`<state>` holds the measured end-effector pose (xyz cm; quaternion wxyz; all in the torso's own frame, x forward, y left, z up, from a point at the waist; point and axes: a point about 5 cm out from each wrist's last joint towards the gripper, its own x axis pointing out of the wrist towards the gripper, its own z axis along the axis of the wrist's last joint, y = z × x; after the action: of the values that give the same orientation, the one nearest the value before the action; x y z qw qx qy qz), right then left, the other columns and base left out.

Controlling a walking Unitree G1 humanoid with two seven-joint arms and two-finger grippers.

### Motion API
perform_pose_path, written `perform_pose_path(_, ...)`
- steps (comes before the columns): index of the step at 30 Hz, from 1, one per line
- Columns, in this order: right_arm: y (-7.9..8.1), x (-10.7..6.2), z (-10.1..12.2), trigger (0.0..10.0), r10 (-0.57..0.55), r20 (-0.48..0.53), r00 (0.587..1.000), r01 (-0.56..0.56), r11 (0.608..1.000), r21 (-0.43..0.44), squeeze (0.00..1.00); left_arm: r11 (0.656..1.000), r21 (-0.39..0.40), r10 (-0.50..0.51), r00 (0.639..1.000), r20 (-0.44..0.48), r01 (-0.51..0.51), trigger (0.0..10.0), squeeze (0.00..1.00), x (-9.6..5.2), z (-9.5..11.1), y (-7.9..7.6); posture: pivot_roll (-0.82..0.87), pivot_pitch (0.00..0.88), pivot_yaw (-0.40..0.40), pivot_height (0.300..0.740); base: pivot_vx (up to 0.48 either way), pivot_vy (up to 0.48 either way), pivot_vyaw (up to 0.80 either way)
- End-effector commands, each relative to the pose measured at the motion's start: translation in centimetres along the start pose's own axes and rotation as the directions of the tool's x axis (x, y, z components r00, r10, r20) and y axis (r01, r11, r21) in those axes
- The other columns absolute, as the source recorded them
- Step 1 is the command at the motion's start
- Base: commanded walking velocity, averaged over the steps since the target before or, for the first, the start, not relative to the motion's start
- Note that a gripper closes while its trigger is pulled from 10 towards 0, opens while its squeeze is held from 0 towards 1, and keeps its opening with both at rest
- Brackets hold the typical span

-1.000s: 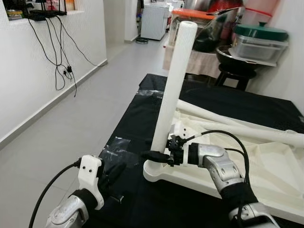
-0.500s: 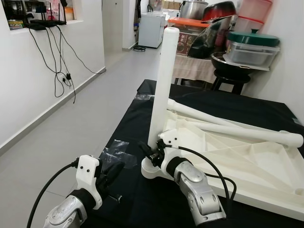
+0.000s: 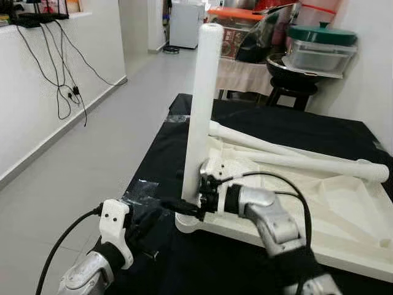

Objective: Building children table

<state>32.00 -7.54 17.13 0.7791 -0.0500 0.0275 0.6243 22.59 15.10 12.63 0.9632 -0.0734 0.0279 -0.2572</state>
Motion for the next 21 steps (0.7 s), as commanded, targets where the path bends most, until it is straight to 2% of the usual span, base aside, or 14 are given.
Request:
perform_pose_path(1,0.2,0.3,0.1,10.0,0.077,0.012,0.997,-0.077,0.997,0.012,0.00,1.000,-0.007,-0.003,1.000,-0.009,0.003,10.0,0.00,0.1,-0.3,-0.1,0.13,0.000,-0.111,0.740,0.000,0.000,0.00)
perform_pose_path(2,0.1,0.2,0.2,10.0,0.098,0.020,0.995,-0.098,0.995,0.029,0.00,1.000,-0.008,-0.002,1.000,-0.009,0.002,10.0,0.00,0.1,-0.4,-0.1,0.13,0.000,-0.111,0.740,0.000,0.000,0.00)
perform_pose_path(3,0.0,0.1,0.2,4.4,0.119,0.024,0.993,-0.120,0.992,0.041,0.00,1.000,-0.008,-0.001,1.000,-0.009,0.001,10.0,0.00,0.1,-0.4,-0.1,0.13,0.000,-0.111,0.740,0.000,0.000,0.00)
perform_pose_path(5,-0.1,0.0,0.2,4.4,0.143,0.024,0.989,-0.144,0.989,0.046,0.00,1.000,-0.008,-0.001,1.000,-0.010,0.001,10.0,0.00,0.1,-0.4,-0.1,0.13,0.000,-0.111,0.740,0.000,0.000,0.00)
perform_pose_path(6,-0.4,-0.2,0.1,0.0,0.170,0.028,0.985,-0.171,0.983,0.063,0.00,1.000,-0.008,-0.001,1.000,-0.010,0.001,10.0,0.00,0.1,-0.4,-0.1,0.13,0.000,-0.112,0.740,0.000,0.000,0.00)
perform_pose_path(15,-0.9,-0.6,-0.3,0.0,0.175,0.031,0.984,-0.177,0.983,0.054,0.00,1.000,-0.008,0.000,1.000,-0.012,0.000,10.0,0.00,-0.1,-0.3,-0.2,0.13,0.000,-0.107,0.740,0.000,0.000,0.00)
perform_pose_path(21,-0.4,-0.9,-0.7,0.0,0.097,0.040,0.994,-0.099,0.994,0.050,0.00,1.000,-0.009,-0.001,1.000,-0.012,0.001,10.0,0.00,-0.2,-0.2,-0.2,0.12,0.000,-0.106,0.740,0.000,0.000,0.00)
